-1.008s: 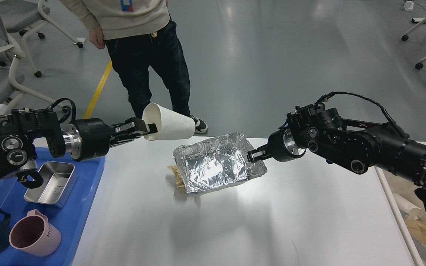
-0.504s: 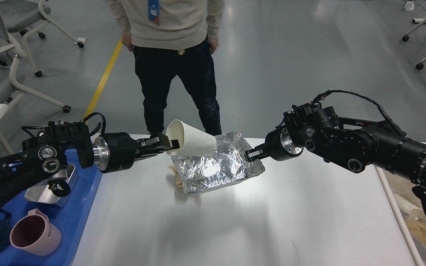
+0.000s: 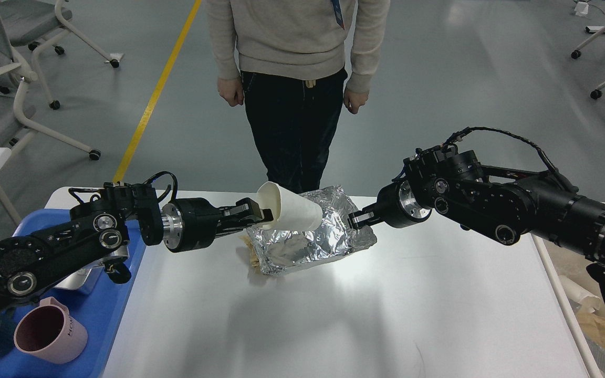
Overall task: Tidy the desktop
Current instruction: 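Lift the paper cup and carry it over the foil wrapper, then drop the paper cup onto the foil and withdraw the left gripper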
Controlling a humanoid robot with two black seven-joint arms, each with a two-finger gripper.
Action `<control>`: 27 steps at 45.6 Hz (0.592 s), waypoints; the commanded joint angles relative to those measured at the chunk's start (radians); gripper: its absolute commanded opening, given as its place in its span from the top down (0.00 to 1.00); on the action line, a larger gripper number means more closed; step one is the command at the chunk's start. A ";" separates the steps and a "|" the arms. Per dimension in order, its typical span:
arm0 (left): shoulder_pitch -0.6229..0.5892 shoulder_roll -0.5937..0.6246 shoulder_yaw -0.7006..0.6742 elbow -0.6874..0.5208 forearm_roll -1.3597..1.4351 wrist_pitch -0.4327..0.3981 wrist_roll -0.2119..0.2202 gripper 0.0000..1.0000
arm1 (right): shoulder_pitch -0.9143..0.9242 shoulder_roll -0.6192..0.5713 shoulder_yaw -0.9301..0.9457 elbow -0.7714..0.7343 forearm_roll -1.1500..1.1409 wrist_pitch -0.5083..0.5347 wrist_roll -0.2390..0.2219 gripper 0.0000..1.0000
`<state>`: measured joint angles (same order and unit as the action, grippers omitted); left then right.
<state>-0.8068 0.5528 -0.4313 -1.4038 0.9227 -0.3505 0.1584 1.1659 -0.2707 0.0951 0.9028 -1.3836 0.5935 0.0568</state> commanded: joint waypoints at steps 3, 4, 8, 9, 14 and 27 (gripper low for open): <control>-0.021 -0.050 0.035 0.039 0.004 0.005 0.006 0.99 | 0.003 0.001 0.002 0.001 0.000 0.000 0.000 1.00; -0.026 -0.056 0.043 0.042 0.004 0.005 0.006 0.99 | 0.003 -0.001 0.002 0.002 0.001 -0.001 0.000 1.00; -0.035 -0.077 0.055 0.049 0.004 0.018 0.024 0.97 | 0.005 -0.001 0.002 0.002 0.005 0.000 0.000 1.00; -0.037 -0.082 0.056 0.052 0.004 0.022 0.035 0.96 | 0.005 -0.001 0.002 0.002 0.005 0.000 0.000 1.00; -0.052 -0.105 0.056 0.077 0.004 0.025 0.075 0.94 | 0.005 -0.001 0.002 0.002 0.003 -0.001 0.000 1.00; -0.086 -0.125 0.056 0.085 -0.007 0.030 0.076 0.81 | 0.005 -0.005 0.002 0.005 0.005 -0.001 0.000 1.00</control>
<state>-0.8839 0.4303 -0.3759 -1.3200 0.9243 -0.3241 0.2351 1.1704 -0.2725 0.0967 0.9068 -1.3791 0.5930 0.0568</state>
